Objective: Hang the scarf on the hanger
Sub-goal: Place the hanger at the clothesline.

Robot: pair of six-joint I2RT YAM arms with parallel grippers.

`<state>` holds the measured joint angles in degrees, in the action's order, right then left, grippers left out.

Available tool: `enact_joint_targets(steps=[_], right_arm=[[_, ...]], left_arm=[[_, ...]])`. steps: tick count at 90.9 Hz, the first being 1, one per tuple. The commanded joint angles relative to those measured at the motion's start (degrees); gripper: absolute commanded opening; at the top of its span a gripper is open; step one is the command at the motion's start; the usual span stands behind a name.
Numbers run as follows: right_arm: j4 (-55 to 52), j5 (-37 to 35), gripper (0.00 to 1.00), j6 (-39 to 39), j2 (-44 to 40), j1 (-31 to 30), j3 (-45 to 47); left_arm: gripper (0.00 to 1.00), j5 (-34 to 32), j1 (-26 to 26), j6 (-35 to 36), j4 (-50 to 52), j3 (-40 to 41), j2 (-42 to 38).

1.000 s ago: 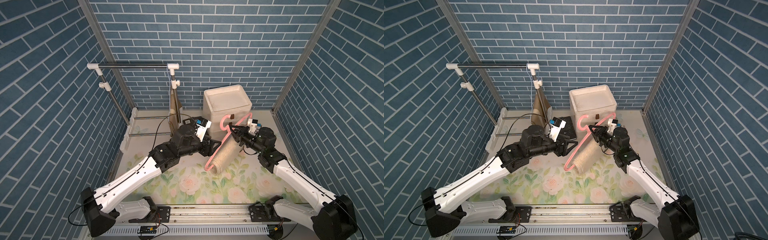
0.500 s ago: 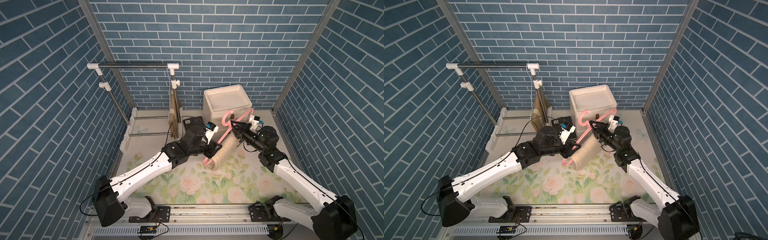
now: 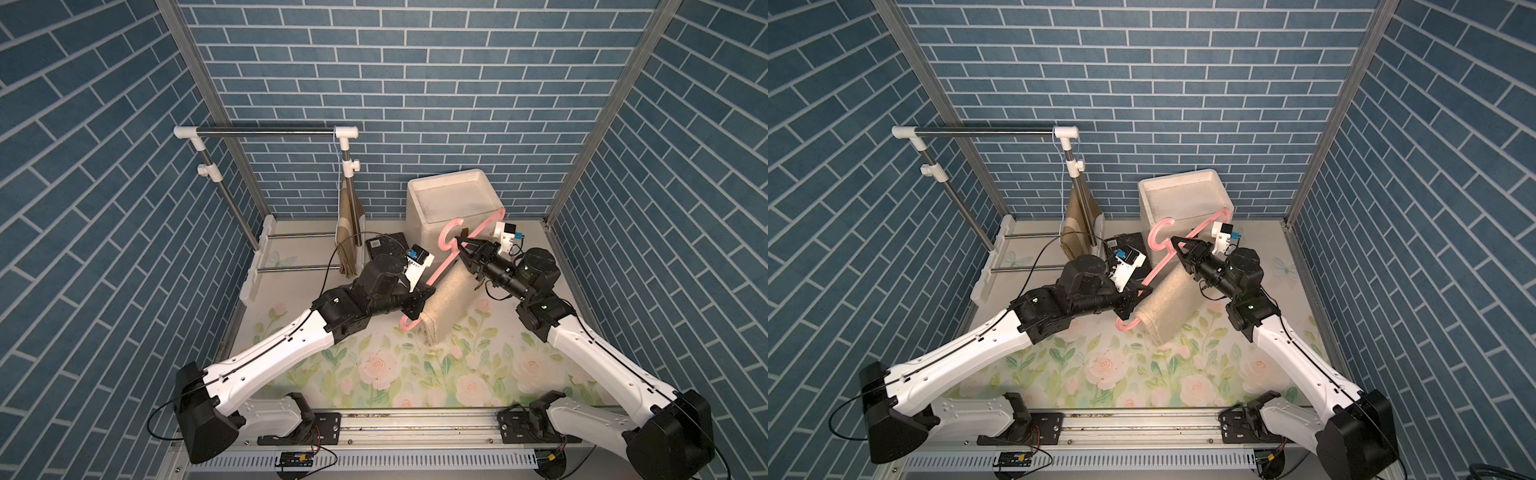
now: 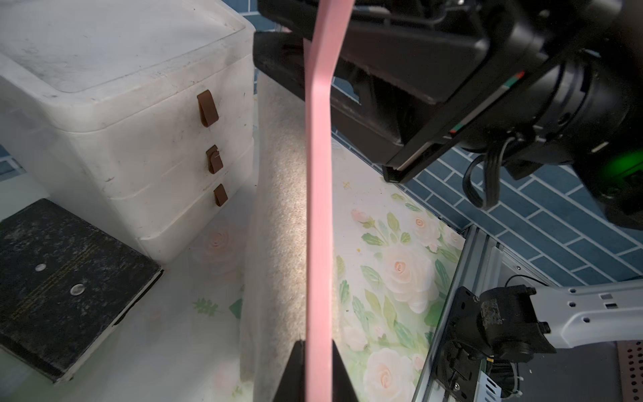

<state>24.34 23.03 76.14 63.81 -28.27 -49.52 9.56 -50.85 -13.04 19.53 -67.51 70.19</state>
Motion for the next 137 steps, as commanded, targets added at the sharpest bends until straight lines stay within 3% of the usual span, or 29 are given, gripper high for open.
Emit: enact_joint_targets(steps=[1, 13, 29, 47, 70, 137], right_arm=[[1.2, 1.4, 0.39, -13.8, -1.1, 1.2, -2.7], [-3.1, 6.2, 0.57, -21.4, -1.5, 2.7, -4.2], [-12.8, 9.7, 0.69, -30.7, -2.4, 7.5, -5.9], [-13.5, 10.5, 0.7, -31.5, -2.9, 13.1, -3.9], [-13.3, 12.1, 0.7, -31.4, 0.6, 15.6, -3.6], [-11.7, 14.5, 0.69, -31.2, 5.1, 16.2, -3.5]], left_arm=[[0.0, -5.8, 0.6, 2.8, 7.1, -2.4, -4.7], [0.0, -6.8, 0.9, 6.9, 12.5, -4.2, -8.3], [0.0, -12.0, 3.1, 9.1, 22.1, -7.3, -11.4], [0.0, -19.9, 4.4, 8.4, 29.2, -9.5, -15.8], [0.0, -32.4, 4.7, 3.5, 36.6, -14.7, -20.3], [0.0, -51.0, 4.7, -8.1, 54.8, -24.7, -22.7]])
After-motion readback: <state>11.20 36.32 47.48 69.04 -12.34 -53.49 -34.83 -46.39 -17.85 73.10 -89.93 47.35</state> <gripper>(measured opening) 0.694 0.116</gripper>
